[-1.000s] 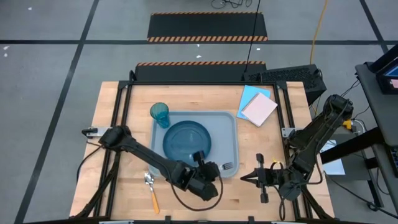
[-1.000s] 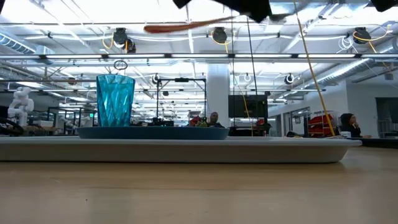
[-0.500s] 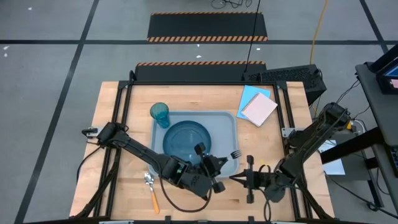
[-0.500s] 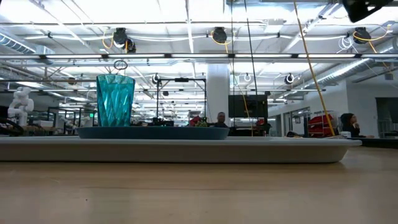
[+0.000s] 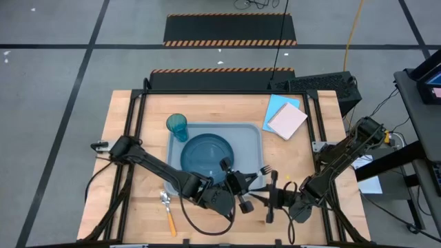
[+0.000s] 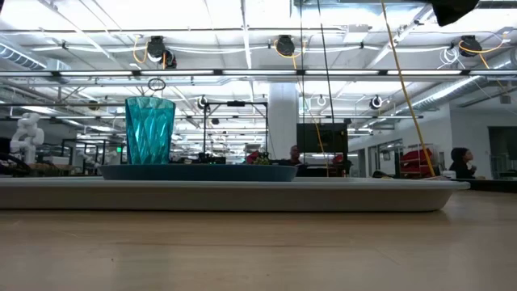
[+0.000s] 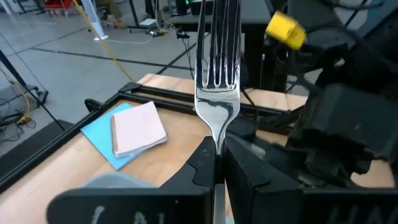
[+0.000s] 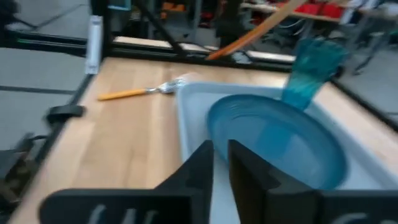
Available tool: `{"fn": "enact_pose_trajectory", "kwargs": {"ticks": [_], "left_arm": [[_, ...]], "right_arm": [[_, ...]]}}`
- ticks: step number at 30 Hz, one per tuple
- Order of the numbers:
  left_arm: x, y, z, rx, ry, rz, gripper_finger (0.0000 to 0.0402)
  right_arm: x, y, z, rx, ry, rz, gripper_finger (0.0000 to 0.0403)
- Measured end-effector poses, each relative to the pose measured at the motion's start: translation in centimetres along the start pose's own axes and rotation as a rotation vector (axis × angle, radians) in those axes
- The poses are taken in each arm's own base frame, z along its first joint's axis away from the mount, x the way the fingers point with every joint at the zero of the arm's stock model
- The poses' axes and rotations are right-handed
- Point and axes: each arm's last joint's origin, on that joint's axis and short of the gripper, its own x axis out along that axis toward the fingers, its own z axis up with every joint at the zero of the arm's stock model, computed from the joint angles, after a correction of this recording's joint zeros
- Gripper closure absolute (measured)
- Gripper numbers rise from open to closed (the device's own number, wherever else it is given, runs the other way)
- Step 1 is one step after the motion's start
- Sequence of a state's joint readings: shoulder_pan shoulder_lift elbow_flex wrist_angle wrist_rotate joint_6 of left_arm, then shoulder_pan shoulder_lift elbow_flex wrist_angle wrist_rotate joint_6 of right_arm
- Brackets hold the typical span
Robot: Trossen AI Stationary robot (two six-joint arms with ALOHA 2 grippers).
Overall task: Pick and place plate/cup/fork/spoon on tray
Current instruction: Put the orange fork to the right of the blue plate on the gray serving tray
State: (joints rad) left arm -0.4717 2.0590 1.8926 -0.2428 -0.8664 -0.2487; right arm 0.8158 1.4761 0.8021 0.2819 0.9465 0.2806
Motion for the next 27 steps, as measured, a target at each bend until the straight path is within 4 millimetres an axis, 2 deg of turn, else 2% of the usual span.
{"fn": "enact_pose_trajectory", "kwargs": {"ticks": [7, 12, 21, 27], "left_arm": [[1.4, -1.1, -0.4, -0.012, -0.089, -0.006, 0.0382], [1.4, -1.1, -0.2, -0.023, -0.105, -0.016, 0.0382], [-0.7, -2.9, 1.3, -0.028, -0.249, -0.123, 0.0382], [-0.4, -2.8, 2.3, -0.052, -0.325, -0.293, 0.0382]], "right_arm": [[-1.1, 0.0, 0.5, -0.039, -0.067, -0.130, 0.0271], [-2.0, 0.0, 1.2, -0.068, -0.085, -0.113, 0.0232], [-4.2, -0.1, 2.5, -0.088, -0.125, -0.052, 0.0218], [-4.3, 0.2, 2.5, -0.117, -0.121, 0.027, 0.0218]]}}
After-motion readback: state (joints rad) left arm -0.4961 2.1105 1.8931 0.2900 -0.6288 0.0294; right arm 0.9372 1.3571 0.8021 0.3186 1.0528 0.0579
